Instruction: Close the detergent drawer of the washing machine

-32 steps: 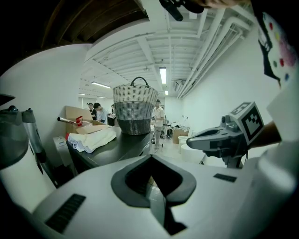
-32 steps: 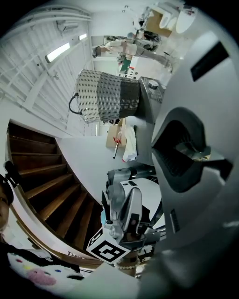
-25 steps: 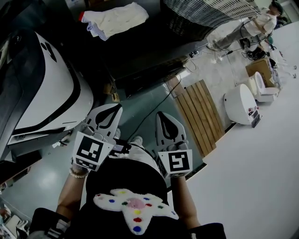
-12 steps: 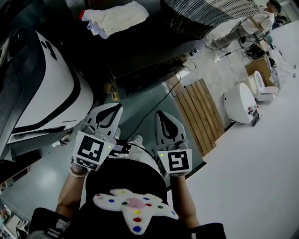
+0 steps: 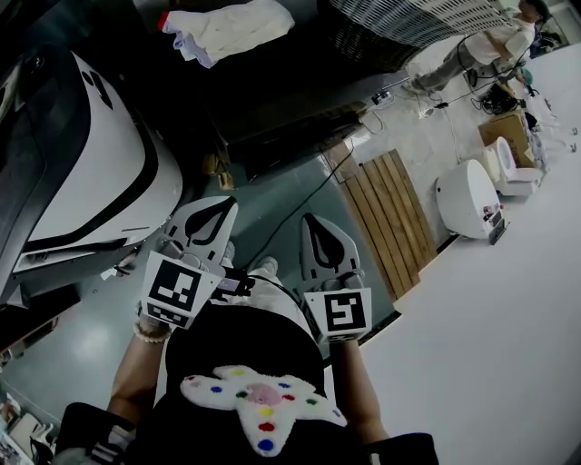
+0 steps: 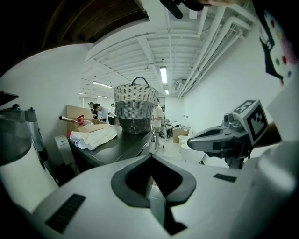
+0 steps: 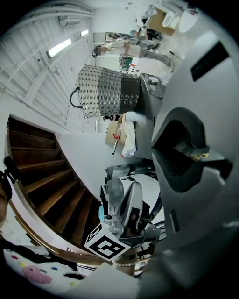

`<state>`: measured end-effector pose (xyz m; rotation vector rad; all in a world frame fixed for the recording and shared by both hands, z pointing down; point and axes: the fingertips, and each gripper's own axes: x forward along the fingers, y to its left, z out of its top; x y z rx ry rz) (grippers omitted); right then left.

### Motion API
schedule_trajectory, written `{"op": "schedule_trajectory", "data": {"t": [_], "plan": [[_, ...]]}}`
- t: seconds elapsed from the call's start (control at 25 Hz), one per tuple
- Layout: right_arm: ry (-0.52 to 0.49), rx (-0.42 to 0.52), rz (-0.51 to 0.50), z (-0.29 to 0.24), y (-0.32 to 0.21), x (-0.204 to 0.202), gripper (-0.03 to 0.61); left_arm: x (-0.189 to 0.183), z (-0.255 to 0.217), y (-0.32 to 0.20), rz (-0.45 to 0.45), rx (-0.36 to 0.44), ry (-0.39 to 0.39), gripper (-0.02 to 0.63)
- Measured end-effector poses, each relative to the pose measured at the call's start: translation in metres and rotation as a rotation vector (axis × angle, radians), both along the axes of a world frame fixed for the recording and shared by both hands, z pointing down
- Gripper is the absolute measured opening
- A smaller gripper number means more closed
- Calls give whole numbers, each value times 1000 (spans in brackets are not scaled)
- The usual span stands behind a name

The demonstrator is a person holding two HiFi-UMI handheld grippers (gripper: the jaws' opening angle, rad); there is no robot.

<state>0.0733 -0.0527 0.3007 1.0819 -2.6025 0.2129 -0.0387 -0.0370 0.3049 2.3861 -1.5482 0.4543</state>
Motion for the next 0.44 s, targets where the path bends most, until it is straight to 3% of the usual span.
{"op": "schedule_trajectory", "data": {"t": [0.44], "plan": [[6, -2, -4, 3, 4, -1, 3, -4, 1, 2, -12, 8, 1, 11]]}}
